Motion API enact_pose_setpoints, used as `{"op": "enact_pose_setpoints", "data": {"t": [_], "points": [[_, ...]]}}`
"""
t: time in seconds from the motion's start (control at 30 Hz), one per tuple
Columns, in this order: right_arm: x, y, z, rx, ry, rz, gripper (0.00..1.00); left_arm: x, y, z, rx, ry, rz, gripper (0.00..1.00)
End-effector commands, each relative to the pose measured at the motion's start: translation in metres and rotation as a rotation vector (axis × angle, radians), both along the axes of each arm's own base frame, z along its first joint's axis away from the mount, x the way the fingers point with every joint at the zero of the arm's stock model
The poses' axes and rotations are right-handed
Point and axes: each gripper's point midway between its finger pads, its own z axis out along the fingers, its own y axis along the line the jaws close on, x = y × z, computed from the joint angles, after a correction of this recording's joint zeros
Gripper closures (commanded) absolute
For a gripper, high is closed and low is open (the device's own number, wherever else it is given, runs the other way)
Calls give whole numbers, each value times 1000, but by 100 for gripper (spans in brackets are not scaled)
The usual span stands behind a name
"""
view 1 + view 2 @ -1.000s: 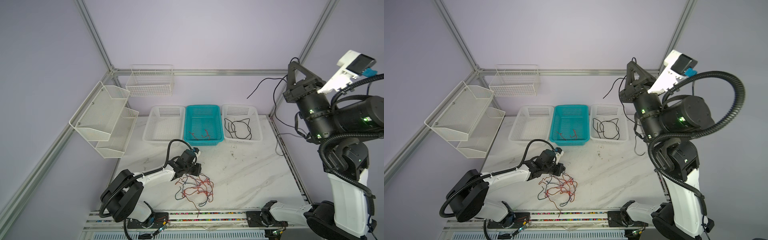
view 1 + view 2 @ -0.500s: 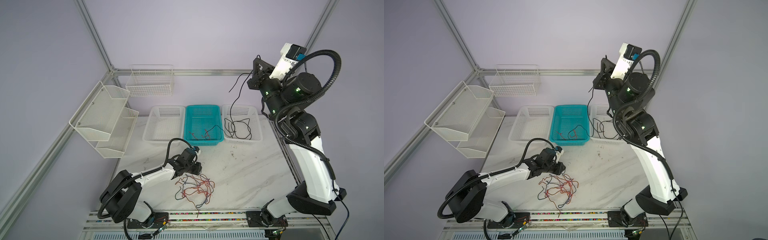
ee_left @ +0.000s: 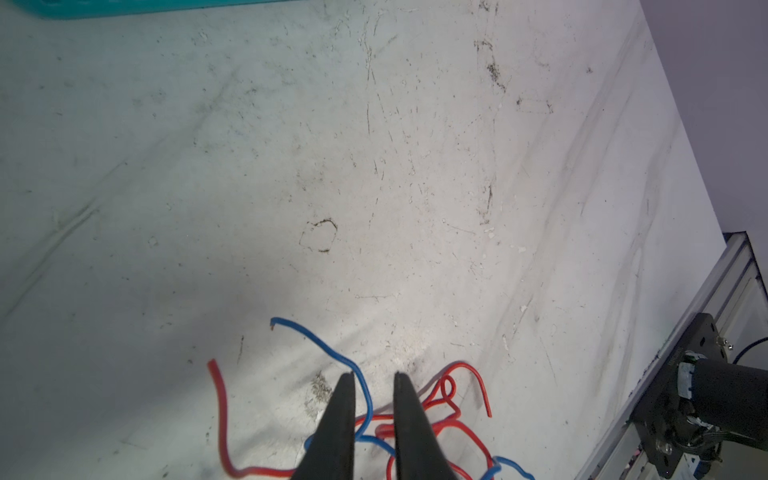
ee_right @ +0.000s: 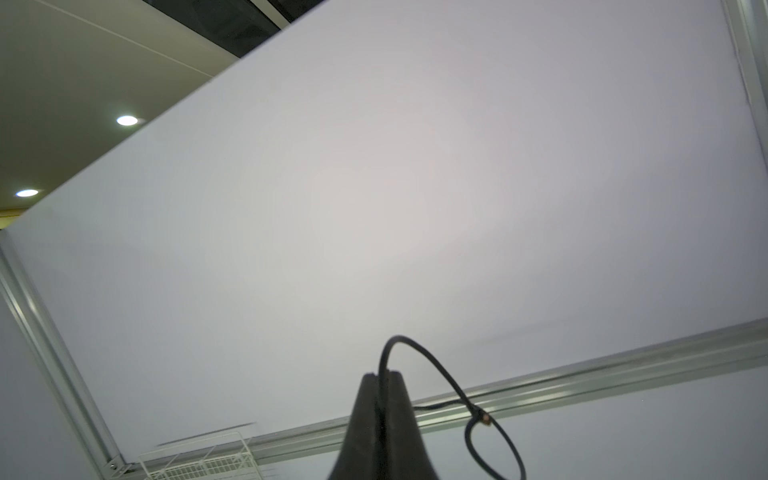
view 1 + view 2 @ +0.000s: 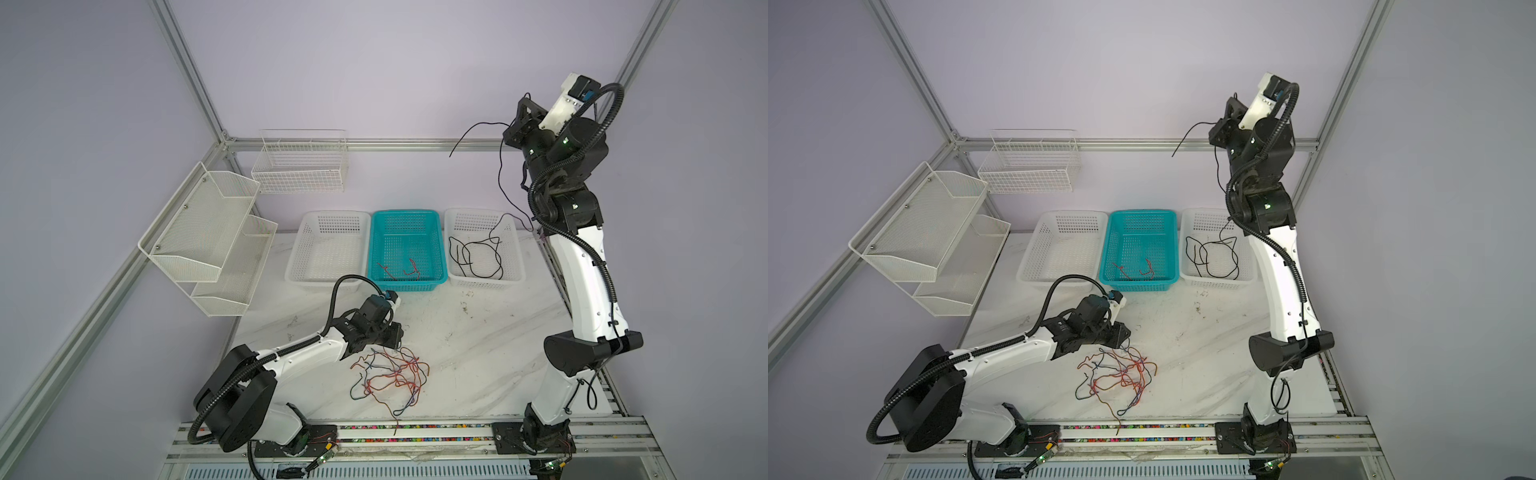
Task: Untangle the cables
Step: 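Lower the black wire into the far white basket with the right gripper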
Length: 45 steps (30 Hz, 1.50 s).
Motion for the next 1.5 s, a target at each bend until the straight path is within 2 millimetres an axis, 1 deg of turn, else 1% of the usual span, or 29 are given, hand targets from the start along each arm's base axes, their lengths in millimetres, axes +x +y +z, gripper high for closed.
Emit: {"op": "enact_pose_setpoints", "data": {"t": [0.0,0.07,0.13,0.23,0.37,0.4,0.53,0.7,0.77,0.9,0.93,1.03,1.17,1.3,1.4,1.47], "points": [[29,-8,-26,102,45,133,100,10,-3,19,-37,-44,23,82],[43,-16,-46,119,87,138,100,9,-2,16,-33,-39,26,82],[54,-20,-65,126,128,141,100,9,-2,14,-33,-39,26,82],[61,-20,-85,124,166,141,100,9,-3,11,-35,-33,26,82],[66,-26,-114,135,216,102,100,10,-6,13,-48,-34,24,82],[68,-30,-124,145,240,77,100,10,-6,2,-31,-12,25,82],[66,-43,-159,201,300,5,100,10,-7,-1,-30,-3,24,82],[63,-50,-215,291,389,-31,100,11,-8,1,-35,-4,26,82],[60,-52,-232,309,412,-43,100,11,-7,2,-37,-7,28,82],[51,-59,-259,336,442,-83,100,11,-7,2,-37,-9,29,82],[50,-59,-263,336,446,-78,100,11,-8,2,-39,-6,27,82],[47,-58,-289,359,489,-82,100,12,-9,4,-44,-8,29,82],[47,-57,-333,388,575,-87,100,13,-10,6,-49,-11,31,82],[49,-47,-371,380,674,-68,100,14,-11,8,-51,-14,29,82],[46,-43,-387,350,718,-83,100,14,-11,10,-54,-17,30,82],[43,-42,-391,331,733,-98,99,15,-11,11,-54,-21,31,82]]}}
